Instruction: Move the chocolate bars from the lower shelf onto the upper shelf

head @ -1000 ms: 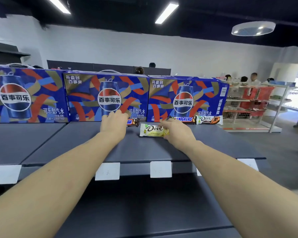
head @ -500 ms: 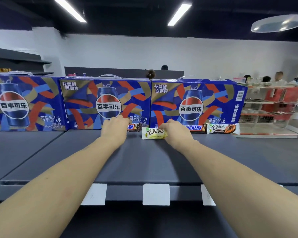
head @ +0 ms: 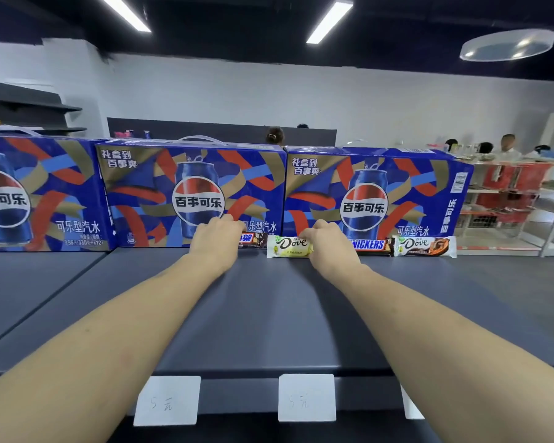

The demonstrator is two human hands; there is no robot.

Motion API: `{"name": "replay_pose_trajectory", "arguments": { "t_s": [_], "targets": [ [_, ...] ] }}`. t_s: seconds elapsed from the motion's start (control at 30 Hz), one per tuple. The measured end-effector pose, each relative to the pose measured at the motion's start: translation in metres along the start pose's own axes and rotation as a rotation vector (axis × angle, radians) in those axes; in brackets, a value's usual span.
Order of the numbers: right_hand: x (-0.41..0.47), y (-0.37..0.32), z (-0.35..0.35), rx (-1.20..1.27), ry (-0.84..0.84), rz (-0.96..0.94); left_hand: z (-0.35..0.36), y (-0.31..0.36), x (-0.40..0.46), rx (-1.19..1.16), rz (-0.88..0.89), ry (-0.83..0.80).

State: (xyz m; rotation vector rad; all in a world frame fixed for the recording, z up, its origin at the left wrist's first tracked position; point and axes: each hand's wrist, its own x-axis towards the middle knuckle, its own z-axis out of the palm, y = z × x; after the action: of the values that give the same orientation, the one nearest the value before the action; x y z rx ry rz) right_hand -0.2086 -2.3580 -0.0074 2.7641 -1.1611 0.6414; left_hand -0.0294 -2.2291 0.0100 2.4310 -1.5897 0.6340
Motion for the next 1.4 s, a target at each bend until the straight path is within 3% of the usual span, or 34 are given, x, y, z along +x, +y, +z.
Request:
{"name": "replay_pose_trajectory", "arguments": {
  "t_s": [0.37,0.8,1.23,1.4],
  "targets": [
    [0.005,-0.006,0.002,-0.130,0.068,0.036,0.005,-0.012,0.003,-0.051,0.021,-0.028],
    [0.007,-0.011,0.004,-0.108,0.108,0.080,0.012,-0.018,0.005,-0.155,0.080,-0.012],
    [0.002,-0.016,0.004,-0.128,0.099,0.062,0.011,-0.038,-0.006,-0.701,-0.025,-0.061],
    [-0.001,-0.024,0.001,-0.123,0.131,0.051,0.003,-0.048,-0.013,-0.757,-0.037,-0.058]
  ]
}}
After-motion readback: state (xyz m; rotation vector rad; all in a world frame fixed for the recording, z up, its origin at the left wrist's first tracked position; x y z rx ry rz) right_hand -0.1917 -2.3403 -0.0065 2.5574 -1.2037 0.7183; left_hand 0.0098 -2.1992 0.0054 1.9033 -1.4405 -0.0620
